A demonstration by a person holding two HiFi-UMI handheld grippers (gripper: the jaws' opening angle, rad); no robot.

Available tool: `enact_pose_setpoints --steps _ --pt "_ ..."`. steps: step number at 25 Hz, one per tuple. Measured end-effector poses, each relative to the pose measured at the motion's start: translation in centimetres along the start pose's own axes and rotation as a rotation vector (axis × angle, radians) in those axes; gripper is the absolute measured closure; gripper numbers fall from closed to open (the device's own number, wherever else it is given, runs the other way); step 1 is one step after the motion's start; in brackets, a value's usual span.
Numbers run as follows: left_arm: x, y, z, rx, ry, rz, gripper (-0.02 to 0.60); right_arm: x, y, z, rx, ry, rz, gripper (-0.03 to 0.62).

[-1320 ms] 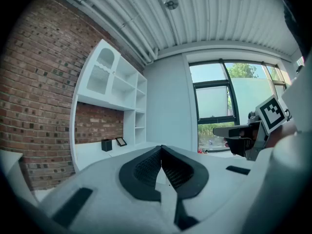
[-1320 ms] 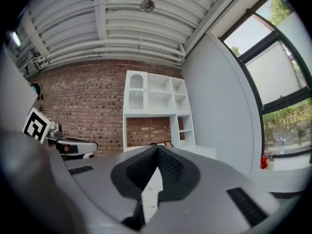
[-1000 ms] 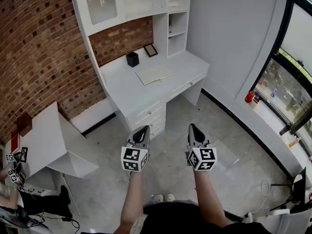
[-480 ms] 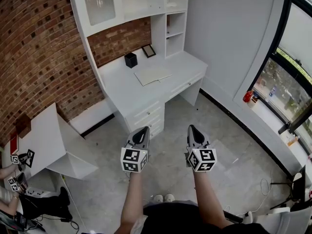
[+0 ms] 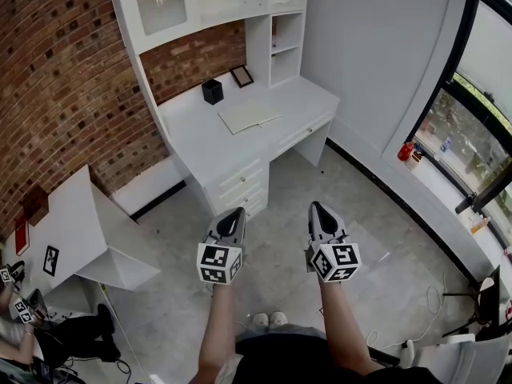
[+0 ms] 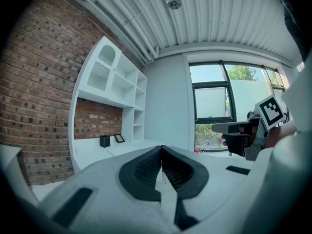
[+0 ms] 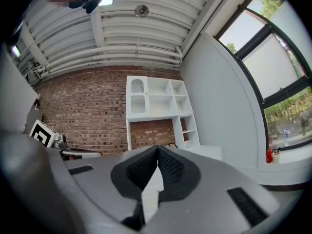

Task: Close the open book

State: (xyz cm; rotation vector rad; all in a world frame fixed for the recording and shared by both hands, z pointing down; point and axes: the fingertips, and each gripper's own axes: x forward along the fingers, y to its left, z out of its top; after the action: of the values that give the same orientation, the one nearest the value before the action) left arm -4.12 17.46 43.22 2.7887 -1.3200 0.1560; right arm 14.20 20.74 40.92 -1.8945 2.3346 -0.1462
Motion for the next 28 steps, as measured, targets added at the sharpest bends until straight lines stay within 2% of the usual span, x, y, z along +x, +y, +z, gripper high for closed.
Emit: enact_pose_setpoints --steps 2,3,14,23,28 --pt "-0.2 -0.1 -0.5 -0.008 0.006 -0.004 0.574 -0.1 0.7 -0.1 -0.010 0.008 0.018 0.595" --pt "-0.4 -0.1 -0.7 -0.012 0.010 -0.007 0.574 -0.1 1.0 -0.2 -0.009 0.013 0.027 0.556" --pt "-2.8 0.5 -1.9 -0.026 0.014 -0.022 0.573 -1.3 3.6 -0.7 -0.001 0.006 0.047 0.491" --pt "-4.0 2.2 0.6 -0.004 -0.040 -0.013 0.574 -1.3 5.2 0.4 -0.010 -0.026 0.062 0.464" --pt "-3.1 2.8 2.1 0.015 -0.071 -0.021 0.574 -0.2 4.8 1.8 -0.021 -0.061 0.059 0.464"
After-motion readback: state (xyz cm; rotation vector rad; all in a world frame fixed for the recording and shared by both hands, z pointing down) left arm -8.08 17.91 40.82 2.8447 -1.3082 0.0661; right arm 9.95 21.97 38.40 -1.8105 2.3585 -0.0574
